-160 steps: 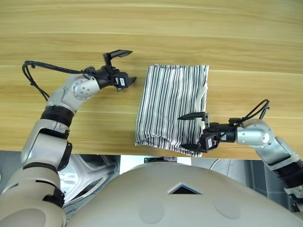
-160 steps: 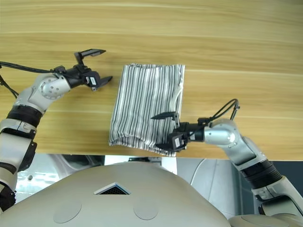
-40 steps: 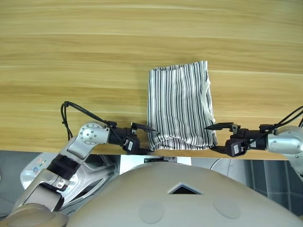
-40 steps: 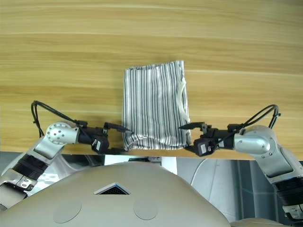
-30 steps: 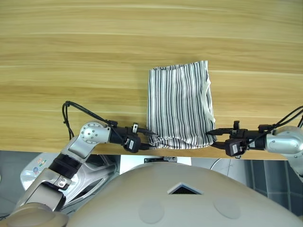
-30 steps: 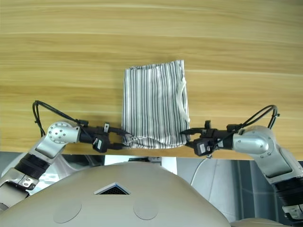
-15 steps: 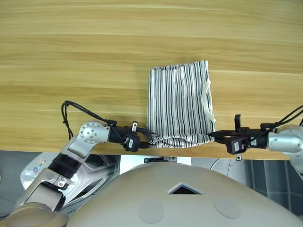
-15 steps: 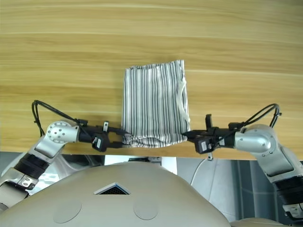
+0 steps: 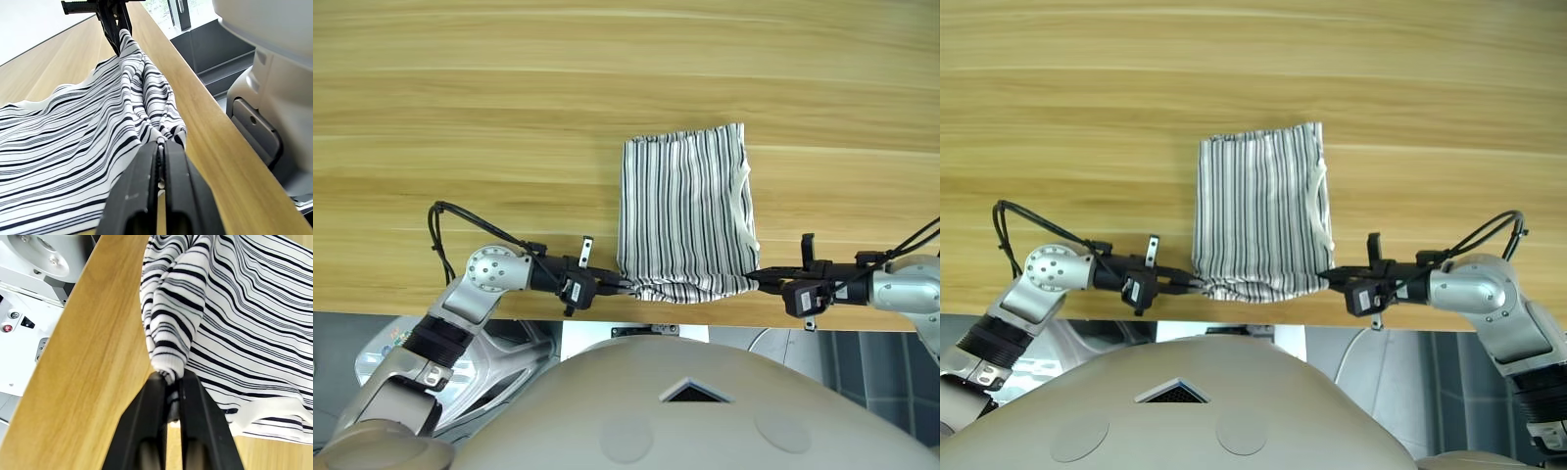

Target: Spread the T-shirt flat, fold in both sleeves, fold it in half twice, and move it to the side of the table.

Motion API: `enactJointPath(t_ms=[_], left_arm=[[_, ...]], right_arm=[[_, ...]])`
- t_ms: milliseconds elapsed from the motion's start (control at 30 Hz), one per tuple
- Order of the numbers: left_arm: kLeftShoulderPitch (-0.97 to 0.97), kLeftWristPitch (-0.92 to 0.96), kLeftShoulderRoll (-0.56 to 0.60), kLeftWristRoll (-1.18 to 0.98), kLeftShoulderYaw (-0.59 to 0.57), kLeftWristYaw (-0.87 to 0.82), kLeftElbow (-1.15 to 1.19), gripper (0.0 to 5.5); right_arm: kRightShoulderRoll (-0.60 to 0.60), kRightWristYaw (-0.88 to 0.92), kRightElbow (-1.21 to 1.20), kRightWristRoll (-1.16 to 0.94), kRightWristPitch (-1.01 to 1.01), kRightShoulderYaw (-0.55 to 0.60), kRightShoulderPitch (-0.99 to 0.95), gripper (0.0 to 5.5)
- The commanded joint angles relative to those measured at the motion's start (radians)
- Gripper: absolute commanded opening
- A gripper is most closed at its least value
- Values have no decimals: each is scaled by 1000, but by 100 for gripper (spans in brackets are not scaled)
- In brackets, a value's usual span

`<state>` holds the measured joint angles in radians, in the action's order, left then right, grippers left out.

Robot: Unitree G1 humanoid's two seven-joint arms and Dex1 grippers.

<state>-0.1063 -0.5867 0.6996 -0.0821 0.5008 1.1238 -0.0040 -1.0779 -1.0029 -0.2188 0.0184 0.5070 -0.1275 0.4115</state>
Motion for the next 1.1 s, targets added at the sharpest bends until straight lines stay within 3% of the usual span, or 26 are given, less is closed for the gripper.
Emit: enactJointPath(t_ms=[33, 300, 667, 1100], left_arm=[[16, 4, 3, 5, -3, 6, 5, 1], [24, 12, 38, -61, -39, 30, -48, 0], [-18, -35, 177, -285, -236, 115, -96, 0], [-78, -28, 162, -444, -318, 200, -147, 0]], right_arm=[[2, -7, -11, -1, -7, 0, -16, 12], [-19, -12, -22, -28, 19, 33, -2, 12], [-71, -48, 12, -115, 71, 162, 27, 12], [-66, -84, -62, -195, 100, 229, 79, 11]])
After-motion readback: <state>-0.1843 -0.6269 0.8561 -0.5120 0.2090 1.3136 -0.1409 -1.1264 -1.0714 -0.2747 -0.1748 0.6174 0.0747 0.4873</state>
